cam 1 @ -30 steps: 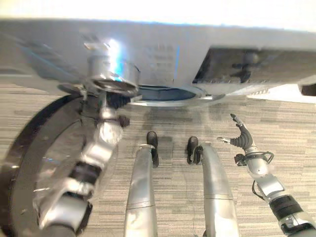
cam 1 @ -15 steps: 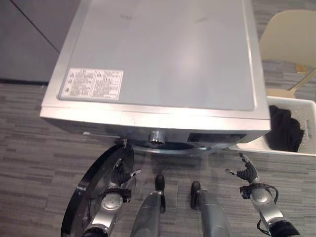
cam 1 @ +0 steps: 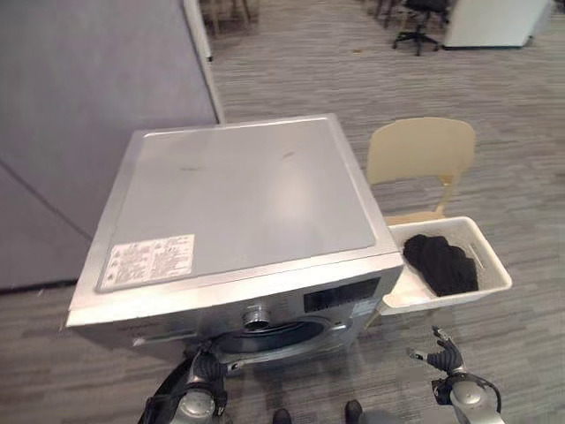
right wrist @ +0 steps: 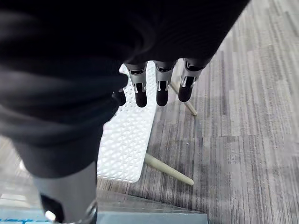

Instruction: Grab the laundry basket,head to the washer,open it,put in the laundry and shut it.

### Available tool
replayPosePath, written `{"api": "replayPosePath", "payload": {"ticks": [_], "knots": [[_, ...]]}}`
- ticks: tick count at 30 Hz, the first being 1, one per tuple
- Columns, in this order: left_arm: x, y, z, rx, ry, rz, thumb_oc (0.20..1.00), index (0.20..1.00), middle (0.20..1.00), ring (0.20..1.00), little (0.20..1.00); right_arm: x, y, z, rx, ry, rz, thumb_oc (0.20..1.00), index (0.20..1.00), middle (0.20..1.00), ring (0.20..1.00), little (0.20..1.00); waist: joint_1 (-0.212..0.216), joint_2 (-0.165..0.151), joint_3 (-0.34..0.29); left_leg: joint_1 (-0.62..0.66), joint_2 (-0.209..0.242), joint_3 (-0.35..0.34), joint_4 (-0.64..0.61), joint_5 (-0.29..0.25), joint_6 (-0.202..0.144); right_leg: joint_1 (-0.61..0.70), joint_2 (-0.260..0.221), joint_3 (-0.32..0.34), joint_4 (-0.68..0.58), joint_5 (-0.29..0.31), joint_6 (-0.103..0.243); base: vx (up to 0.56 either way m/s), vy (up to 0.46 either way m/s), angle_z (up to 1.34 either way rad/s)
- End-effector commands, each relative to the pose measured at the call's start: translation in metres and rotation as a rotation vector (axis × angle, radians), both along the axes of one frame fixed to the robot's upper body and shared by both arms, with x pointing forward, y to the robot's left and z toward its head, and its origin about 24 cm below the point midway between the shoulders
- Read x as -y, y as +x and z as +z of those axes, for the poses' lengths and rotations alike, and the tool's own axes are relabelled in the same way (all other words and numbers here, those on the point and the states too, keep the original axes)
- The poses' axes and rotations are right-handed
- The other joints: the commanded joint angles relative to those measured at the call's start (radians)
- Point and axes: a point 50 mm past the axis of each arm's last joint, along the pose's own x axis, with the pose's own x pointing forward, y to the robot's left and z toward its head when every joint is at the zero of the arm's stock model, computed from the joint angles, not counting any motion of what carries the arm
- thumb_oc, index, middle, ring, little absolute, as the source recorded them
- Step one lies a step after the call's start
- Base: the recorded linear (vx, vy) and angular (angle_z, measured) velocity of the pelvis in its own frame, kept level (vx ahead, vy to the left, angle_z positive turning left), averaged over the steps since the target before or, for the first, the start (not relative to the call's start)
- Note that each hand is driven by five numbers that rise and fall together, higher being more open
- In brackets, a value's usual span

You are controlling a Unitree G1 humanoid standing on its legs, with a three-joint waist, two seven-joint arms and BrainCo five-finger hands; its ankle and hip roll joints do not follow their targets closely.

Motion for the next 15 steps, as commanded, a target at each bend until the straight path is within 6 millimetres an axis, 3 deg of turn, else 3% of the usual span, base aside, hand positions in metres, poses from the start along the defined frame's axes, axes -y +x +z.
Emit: {"api": "replayPosePath", "payload": {"ticks": [1,2,3,4,5,6,8,9,11,13,14,15], "knots": [[0.018,0.046,0.02,0.14,0.005,-0.172,1.0,1.0,1.0,1.0,1.0,0.002,0.021,0.017,0.116,0.013,-0.016,1.0,1.0,1.0,1.0,1.0,-0.014,-0.019,0.063,-0.028,-0.01,0.028,0.091,-0.133,0.018,-0.034,-0.058,-0.123,-0.068,0.072,0.054,-0.06,-0.044,-2.18],[0.019,0.048,0.022,0.141,0.012,-0.197,1.0,1.0,1.0,1.0,1.0,0.0,0.022,0.018,0.123,0.018,-0.011,1.0,1.0,1.0,1.0,1.0,-0.008,-0.019,0.064,-0.026,0.003,0.059,0.091,-0.135,0.016,-0.046,-0.078,-0.193,-0.062,0.071,0.049,-0.03,-0.041,-2.32],[0.019,0.048,0.022,0.141,0.012,-0.197,1.0,1.0,1.0,1.0,1.0,0.0,0.021,0.018,0.123,0.018,-0.011,1.0,1.0,1.0,1.0,1.0,-0.008,-0.018,0.064,-0.026,0.003,0.059,0.091,-0.136,0.016,-0.046,-0.078,-0.193,-0.062,0.071,0.049,0.05,-0.077,-2.12],[0.022,0.051,0.025,0.149,0.023,-0.241,1.0,1.0,1.0,1.0,1.0,-0.005,0.024,0.021,0.143,0.018,0.012,1.0,1.0,1.0,1.0,1.0,0.008,-0.005,0.063,-0.01,0.033,0.105,0.082,-0.15,0.009,-0.049,-0.122,-0.357,-0.037,0.04,0.047,0.06,-0.09,-1.2],[0.023,0.05,0.025,0.149,0.027,-0.251,1.0,1.0,1.0,1.0,1.0,-0.007,0.026,0.022,0.15,0.016,0.021,1.0,1.0,1.0,1.0,1.0,0.018,-0.005,0.063,0.002,0.045,0.142,0.08,-0.151,0.007,-0.049,-0.15,-0.447,-0.021,0.039,0.043,0.06,-0.09,-0.72],[0.023,0.05,0.025,0.148,0.027,-0.252,1.0,1.0,1.0,1.0,1.0,-0.007,0.025,0.022,0.15,0.016,0.02,1.0,1.0,1.0,1.0,1.0,0.02,-0.005,0.064,0.004,0.045,0.144,0.078,-0.151,0.006,-0.049,-0.151,-0.445,-0.018,0.037,0.043,0.01,-0.093,-1.11],[0.024,0.051,0.026,0.15,0.026,-0.259,1.0,1.0,1.0,1.0,1.0,-0.01,0.028,0.024,0.159,0.014,0.028,1.0,1.0,1.0,1.0,1.0,0.036,-0.007,0.058,0.026,0.057,0.214,0.082,-0.162,0.004,-0.04,-0.204,-0.584,-0.003,0.039,0.038,0.03,-0.104,-1.65],[0.025,0.049,0.024,0.143,0.02,-0.259,1.0,1.0,1.0,1.0,1.0,-0.011,0.028,0.023,0.155,0.015,0.028,1.0,1.0,1.0,1.0,1.0,0.034,-0.006,0.055,0.04,0.057,0.234,0.085,-0.173,0.005,-0.04,-0.215,-0.601,-0.003,0.046,0.038,0.2,-0.179,-1.65],[0.031,0.045,0.019,0.117,0.0,-0.265,1.0,1.0,1.0,1.0,1.0,-0.009,0.023,0.019,0.13,0.006,0.023,1.0,1.0,1.0,1.0,1.0,0.003,0.007,0.047,0.073,0.072,0.257,0.141,-0.203,-0.009,-0.042,-0.193,-0.535,-0.046,0.035,0.032,0.3,-0.255,-1.36],[0.038,0.046,0.018,0.124,-0.022,-0.269,1.0,1.0,1.0,1.0,1.0,-0.004,0.02,0.019,0.119,-0.011,0.02,1.0,1.0,1.0,1.0,1.0,0.003,0.012,0.061,0.034,0.141,0.259,0.328,-0.163,-0.037,0.008,-0.151,-0.5,-0.099,0.022,0.007,0.19,-0.249,-0.96],[0.038,0.046,0.018,0.125,-0.023,-0.269,1.0,1.0,1.0,1.0,1.0,-0.004,0.02,0.019,0.12,-0.011,0.02,1.0,1.0,1.0,1.0,1.0,0.006,0.016,0.063,0.026,0.156,0.257,0.351,-0.169,-0.046,0.011,-0.141,-0.5,-0.105,0.021,0.002,0.11,-0.194,-1.03],[0.041,0.047,0.019,0.131,-0.039,-0.266,1.0,1.0,1.0,1.0,1.0,0.0,0.019,0.02,0.113,-0.03,0.026,1.0,1.0,1.0,1.0,1.0,0.017,0.02,0.076,-0.014,0.192,0.221,0.447,-0.138,-0.061,0.033,-0.116,-0.488,-0.123,0.012,-0.017,0.14,-0.217,-1.25]]}}
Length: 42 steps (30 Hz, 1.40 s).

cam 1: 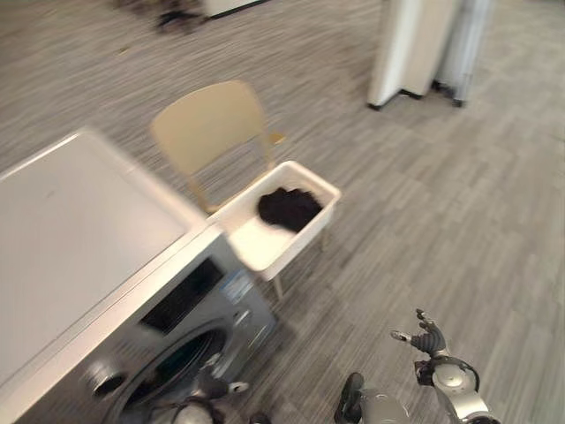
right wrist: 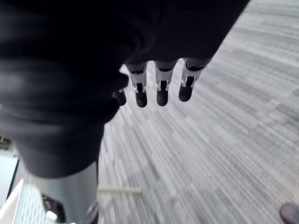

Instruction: Grab the laundry basket,head to the washer,open it,put in the laundry and shut it.

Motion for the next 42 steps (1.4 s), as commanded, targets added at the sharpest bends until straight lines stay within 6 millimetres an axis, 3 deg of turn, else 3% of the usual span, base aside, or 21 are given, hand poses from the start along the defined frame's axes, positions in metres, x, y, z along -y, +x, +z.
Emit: {"api": "replayPosePath", "payload": {"ticks": [1,2,3,5,7,9,10,14,15,18,22,23,26,27,30,31,32,33,34,38,42], "knots": [[0.019,0.033,0.017,0.146,-0.068,-0.016,1.0,1.0,1.0,1.0,1.0,0.021,0.002,0.013,0.034,-0.118,0.056,1.0,1.0,1.0,1.0,1.0,0.033,0.036,0.064,-0.048,-0.05,-0.222,0.231,-0.012,0.035,0.137,0.019,0.068,-0.24,0.084,0.054,0.19,-0.221,-1.18],[0.021,0.031,0.016,0.145,-0.076,-0.014,1.0,1.0,1.0,1.0,1.0,0.021,0.004,0.015,0.038,-0.129,0.073,1.0,1.0,1.0,1.0,1.0,0.053,0.026,0.077,-0.102,-0.087,-0.293,0.262,-0.029,0.044,0.154,0.023,0.093,-0.247,0.075,0.048,0.15,-0.137,-1.02],[0.021,0.031,0.016,0.145,-0.075,-0.014,1.0,1.0,1.0,1.0,1.0,0.021,0.004,0.015,0.038,-0.129,0.073,1.0,1.0,1.0,1.0,1.0,0.051,0.029,0.076,-0.11,-0.084,-0.297,0.273,-0.035,0.044,0.153,0.025,0.09,-0.247,0.073,0.048,0.11,-0.059,-0.91],[0.022,0.027,0.014,0.136,-0.081,0.005,1.0,1.0,1.0,1.0,1.0,0.018,0.008,0.018,0.054,-0.132,0.096,1.0,1.0,1.0,1.0,1.0,0.078,0.004,0.097,-0.198,-0.155,-0.368,0.274,-0.051,0.07,0.164,0.016,0.128,-0.252,0.075,0.05,0.07,-0.03,-1.1],[0.023,0.026,0.012,0.121,-0.078,0.016,1.0,1.0,1.0,1.0,1.0,0.016,0.011,0.019,0.061,-0.132,0.101,1.0,1.0,1.0,1.0,1.0,0.1,-0.002,0.11,-0.25,-0.182,-0.399,0.205,-0.058,0.075,0.188,0.024,0.156,-0.255,0.055,0.057,0.21,0.014,-0.81],[0.022,0.024,0.011,0.111,-0.074,0.021,1.0,1.0,1.0,1.0,1.0,0.017,0.009,0.017,0.053,-0.138,0.09,1.0,1.0,1.0,1.0,1.0,0.109,0.004,0.114,-0.262,-0.194,-0.391,0.105,-0.01,0.069,0.211,0.039,0.164,-0.251,0.039,0.056,0.28,0.057,-0.37],[0.02,0.024,0.01,0.103,-0.074,0.03,1.0,1.0,1.0,1.0,1.0,0.019,0.007,0.015,0.043,-0.137,0.074,1.0,1.0,1.0,1.0,1.0,0.119,0.019,0.112,-0.268,-0.208,-0.37,0.0,0.051,0.062,0.241,0.064,0.165,-0.252,0.021,0.053,0.18,0.048,-0.08],[0.016,0.025,0.009,0.101,-0.055,0.05,1.0,1.0,1.0,1.0,1.0,0.021,0.003,0.014,0.036,-0.136,0.051,1.0,1.0,1.0,1.0,1.0,0.125,0.028,0.102,-0.285,-0.217,-0.318,-0.074,0.096,0.04,0.299,0.087,0.174,-0.266,-0.026,0.054,0.26,0.093,0.06],[0.013,0.023,0.009,0.099,-0.057,0.07,1.0,1.0,1.0,1.0,1.0,0.02,0.0,0.011,0.024,-0.128,0.05,1.0,1.0,1.0,1.0,1.0,0.134,0.029,0.086,-0.269,-0.206,-0.278,-0.106,0.101,0.066,0.313,0.088,0.162,-0.257,-0.036,0.057,0.36,0.179,0.09],[0.011,0.019,0.007,0.09,-0.059,0.093,1.0,1.0,1.0,1.0,1.0,0.016,-0.003,0.007,0.01,-0.122,0.054,1.0,1.0,1.0,1.0,1.0,0.136,0.018,0.063,-0.252,-0.218,-0.287,-0.104,0.089,0.087,0.33,0.065,0.141,-0.243,-0.049,0.073,0.3,0.189,0.34],[0.001,0.014,0.006,0.083,-0.056,0.144,1.0,1.0,1.0,1.0,1.0,0.01,-0.001,0.005,-0.001,-0.112,0.085,1.0,1.0,1.0,1.0,1.0,0.156,0.002,0.045,-0.18,-0.259,-0.324,-0.135,0.049,0.131,0.295,-0.011,0.104,-0.042,-0.047,0.112,0.22,0.164,0.21],[-0.008,0.009,0.005,0.075,-0.036,0.181,1.0,1.0,1.0,1.0,1.0,0.005,0.003,0.007,0.012,-0.101,0.098,1.0,1.0,1.0,1.0,1.0,0.163,0.0,0.046,-0.144,-0.283,-0.366,-0.154,0.034,0.151,0.257,-0.024,0.121,0.051,-0.015,0.125,0.23,0.131,0.3],[-0.013,0.004,0.003,0.063,-0.023,0.205,1.0,1.0,1.0,1.0,1.0,0.003,0.006,0.009,0.034,-0.089,0.103,1.0,1.0,1.0,1.0,1.0,0.161,0.011,0.044,-0.118,-0.298,-0.422,-0.178,0.031,0.16,0.186,-0.006,0.155,0.099,-0.001,0.111,0.18,0.026,0.86],[-0.015,0.002,0.002,0.057,-0.022,0.216,1.0,1.0,1.0,1.0,1.0,0.003,0.01,0.013,0.051,-0.094,0.118,1.0,1.0,1.0,1.0,1.0,0.157,0.021,0.056,-0.094,-0.31,-0.482,-0.182,0.023,0.161,0.134,0.001,0.185,0.069,-0.014,0.102,0.22,-0.035,1.46],[-0.017,-0.001,0.0,0.041,-0.017,0.22,1.0,1.0,1.0,1.0,1.0,0.004,0.011,0.015,0.066,-0.094,0.121,1.0,1.0,1.0,1.0,1.0,0.141,0.025,0.066,-0.082,-0.323,-0.54,-0.17,0.011,0.161,0.086,0.018,0.223,0.022,0.006,0.093,0.15,-0.061,1.48],[-0.016,-0.005,-0.004,0.021,-0.017,0.227,1.0,1.0,1.0,1.0,1.0,0.005,0.01,0.017,0.074,-0.09,0.117,1.0,1.0,1.0,1.0,1.0,0.119,0.017,0.083,-0.055,-0.354,-0.62,-0.166,0.001,0.158,0.043,0.073,0.32,-0.039,0.037,0.1,0.11,-0.062,1.31],[-0.016,-0.005,-0.004,0.021,-0.017,0.227,1.0,1.0,1.0,1.0,1.0,0.005,0.011,0.017,0.075,-0.09,0.118,1.0,1.0,1.0,1.0,1.0,0.118,0.018,0.081,-0.057,-0.354,-0.621,-0.167,0.003,0.158,0.043,0.073,0.319,-0.042,0.04,0.1,0.23,-0.12,1.52],[-0.014,-0.005,-0.005,0.015,-0.019,0.23,1.0,1.0,1.0,1.0,1.0,0.008,0.009,0.017,0.074,-0.095,0.112,1.0,1.0,1.0,1.0,1.0,0.097,0.011,0.09,-0.04,-0.384,-0.692,-0.164,-0.003,0.151,-0.003,0.107,0.406,-0.095,0.087,0.115,0.17,-0.095,1.39],[-0.013,-0.005,-0.006,0.016,-0.023,0.236,1.0,1.0,1.0,1.0,1.0,0.009,0.01,0.018,0.079,-0.1,0.11,1.0,1.0,1.0,1.0,1.0,0.086,0.013,0.097,-0.027,-0.393,-0.731,-0.162,-0.013,0.147,-0.011,0.117,0.433,-0.114,0.099,0.116,0.17,-0.095,1.59],[-0.012,0.001,-0.005,0.03,-0.032,0.248,1.0,1.0,1.0,1.0,1.0,0.012,0.011,0.019,0.085,-0.101,0.099,1.0,1.0,1.0,1.0,1.0,0.074,-0.002,0.089,-0.009,-0.423,-0.831,-0.151,-0.026,0.131,0.013,0.1,0.444,-0.164,0.127,0.106,0.13,-0.111,1.55],[-0.012,-0.001,-0.007,0.025,-0.052,0.294,1.0,1.0,1.0,1.0,1.0,0.016,0.014,0.021,0.087,-0.103,0.091,1.0,1.0,1.0,1.0,1.0,0.078,-0.009,0.057,-0.022,-0.4,-0.833,-0.13,-0.042,0.103,0.076,0.082,0.386,-0.219,0.135,0.092,0.14,-0.195,1.39]]}}
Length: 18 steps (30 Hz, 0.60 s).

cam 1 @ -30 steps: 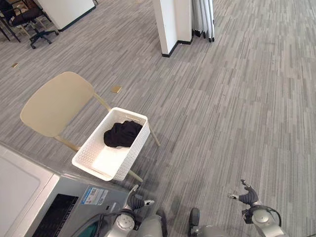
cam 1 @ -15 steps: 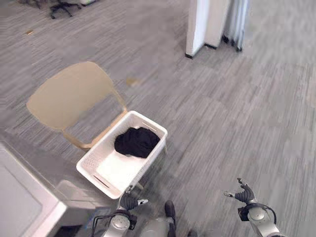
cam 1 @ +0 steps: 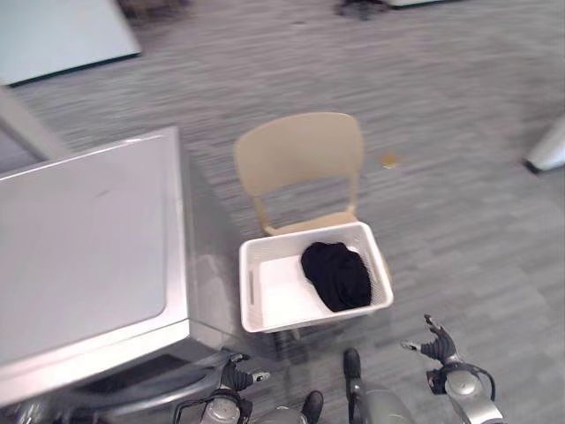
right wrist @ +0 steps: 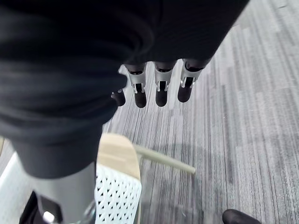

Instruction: Grab the laundry basket,head to the washer,open it,put in the laundry and shut it.

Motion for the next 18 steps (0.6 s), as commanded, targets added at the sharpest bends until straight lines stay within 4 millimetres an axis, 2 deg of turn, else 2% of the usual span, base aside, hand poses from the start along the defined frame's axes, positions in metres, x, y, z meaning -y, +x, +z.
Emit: {"api": "replayPosePath", "payload": {"ticks": [1,3,4,5,6,7,8,9,13,14,18], "knots": [[-0.028,0.009,0.011,0.067,0.038,0.091,1.0,1.0,1.0,1.0,1.0,0.002,0.02,0.021,0.13,0.002,0.016,1.0,1.0,1.0,1.0,1.0,-0.003,-0.043,-0.018,-0.047,-0.041,0.091,0.049,0.007,-0.022,0.035,-0.034,0.013,-0.025,-0.077,0.104,0.09,-0.152,0.65],[-0.03,0.008,0.01,0.061,0.034,0.107,1.0,1.0,1.0,1.0,1.0,0.005,0.025,0.029,0.161,-0.02,0.035,1.0,1.0,1.0,1.0,1.0,0.003,-0.053,-0.016,-0.077,-0.013,0.156,0.095,-0.016,-0.035,0.085,-0.045,-0.031,-0.057,-0.093,0.095,0.08,-0.138,0.6],[-0.03,0.009,0.011,0.065,0.037,0.108,1.0,1.0,1.0,1.0,1.0,0.007,0.027,0.033,0.177,-0.035,0.045,1.0,1.0,1.0,1.0,1.0,-0.003,-0.058,-0.013,-0.102,0.016,0.235,0.106,-0.013,-0.046,0.097,-0.06,-0.059,-0.065,-0.1,0.095,0.02,-0.048,0.66],[-0.03,0.009,0.011,0.066,0.037,0.108,1.0,1.0,1.0,1.0,1.0,0.007,0.027,0.033,0.177,-0.035,0.045,1.0,1.0,1.0,1.0,1.0,-0.005,-0.059,-0.016,-0.105,0.014,0.234,0.105,-0.009,-0.046,0.094,-0.061,-0.06,-0.065,-0.099,0.095,0.02,-0.02,0.96],[-0.031,0.012,0.014,0.084,0.041,0.1,1.0,1.0,1.0,1.0,1.0,0.011,0.032,0.044,0.221,-0.078,0.069,1.0,1.0,1.0,1.0,1.0,-0.009,-0.065,-0.013,-0.133,0.063,0.367,0.109,-0.001,-0.046,0.115,-0.077,-0.099,-0.078,-0.104,0.097,0.0,-0.002,0.95],[-0.031,0.012,0.014,0.084,0.041,0.1,1.0,1.0,1.0,1.0,1.0,0.011,0.032,0.044,0.221,-0.078,0.069,1.0,1.0,1.0,1.0,1.0,-0.009,-0.065,-0.013,-0.134,0.063,0.368,0.111,-0.003,-0.047,0.115,-0.077,-0.098,-0.078,-0.104,0.097,0.03,-0.009,1.13],[-0.033,0.013,0.015,0.089,0.053,0.084,1.0,1.0,1.0,1.0,1.0,0.012,0.037,0.059,0.279,-0.126,0.123,1.0,1.0,1.0,1.0,1.0,-0.01,-0.07,-0.013,-0.145,0.096,0.434,0.103,0.003,-0.044,0.125,-0.081,-0.123,-0.079,-0.11,0.096,0.02,-0.006,0.78],[-0.033,0.013,0.015,0.088,0.053,0.084,1.0,1.0,1.0,1.0,1.0,0.012,0.037,0.059,0.278,-0.127,0.123,1.0,1.0,1.0,1.0,1.0,-0.01,-0.07,-0.013,-0.145,0.096,0.434,0.102,0.003,-0.044,0.125,-0.081,-0.122,-0.079,-0.11,0.096,0.07,-0.012,0.57],[-0.037,0.001,0.011,0.043,0.077,0.056,1.0,1.0,1.0,1.0,1.0,0.01,0.05,0.087,0.373,-0.236,0.262,1.0,1.0,1.0,1.0,1.0,-0.002,-0.077,-0.035,-0.108,0.1,0.426,0.046,0.013,-0.043,0.148,-0.079,-0.146,-0.084,-0.122,0.096,0.17,0.035,0.12],[-0.04,-0.005,0.009,0.031,0.088,0.056,1.0,1.0,1.0,1.0,1.0,0.006,0.059,0.102,0.417,-0.302,0.347,1.0,1.0,1.0,1.0,1.0,0.009,-0.083,-0.037,-0.086,0.099,0.42,0.03,0.009,-0.04,0.16,-0.076,-0.141,-0.078,-0.131,0.097,0.14,0.053,0.08],[-0.045,-0.008,0.01,0.025,0.103,0.045,1.0,1.0,1.0,1.0,1.0,-0.003,0.073,0.116,0.445,-0.396,0.474,1.0,1.0,1.0,1.0,1.0,0.03,-0.095,-0.043,-0.076,0.094,0.416,0.017,0.011,-0.036,0.164,-0.076,-0.143,-0.069,-0.139,0.096,0.12,0.048,0.1]]}}
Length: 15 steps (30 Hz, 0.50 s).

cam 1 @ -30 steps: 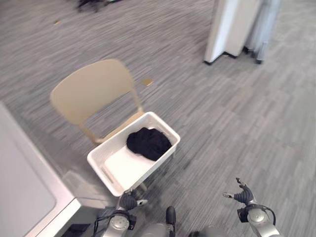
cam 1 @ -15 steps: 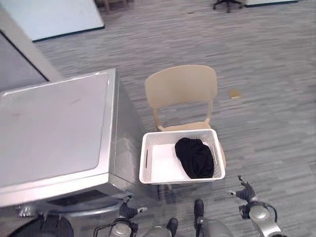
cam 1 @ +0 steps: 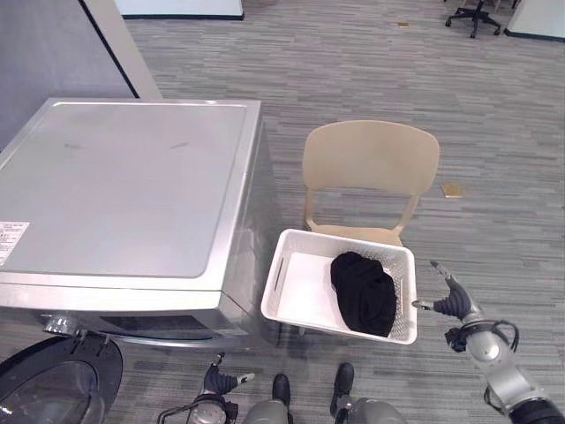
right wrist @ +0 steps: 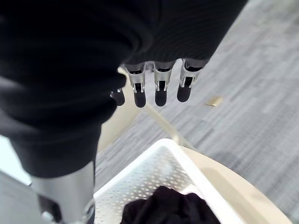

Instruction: Grab the laundry basket,head to the washer,open it,put in the laundry and shut it.

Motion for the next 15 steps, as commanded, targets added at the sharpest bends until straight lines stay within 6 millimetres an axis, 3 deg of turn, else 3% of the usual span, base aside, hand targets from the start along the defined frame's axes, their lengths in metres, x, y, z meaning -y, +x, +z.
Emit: {"api": "replayPosePath", "payload": {"ticks": [1,8,15], "knots": [[-0.025,0.007,0.01,0.039,0.079,-0.014,1.0,1.0,1.0,1.0,1.0,-0.022,0.022,0.017,0.056,-0.136,0.181,1.0,1.0,1.0,1.0,1.0,0.049,-0.041,-0.034,-0.01,-0.034,-0.015,0.062,-0.083,-0.001,0.037,-0.05,0.085,0.067,-0.148,0.104,0.11,0.049,0.03],[-0.026,0.014,0.014,0.065,0.084,-0.043,1.0,1.0,1.0,1.0,1.0,-0.027,0.04,-0.005,-0.069,-0.303,0.233,1.0,1.0,1.0,1.0,1.0,0.098,-0.046,-0.018,-0.043,-0.046,-0.056,0.051,-0.071,-0.004,0.012,-0.055,0.055,0.069,-0.146,0.106,0.03,0.012,0.19],[-0.02,0.031,0.019,0.119,0.08,-0.056,1.0,1.0,1.0,1.0,1.0,-0.032,0.056,-0.036,-0.227,-0.47,0.203,1.0,1.0,1.0,1.0,1.0,0.165,-0.028,0.066,-0.17,-0.064,-0.117,0.061,-0.032,-0.01,-0.097,-0.062,0.035,0.076,-0.121,0.106,-0.09,-0.009,0.2]]}}
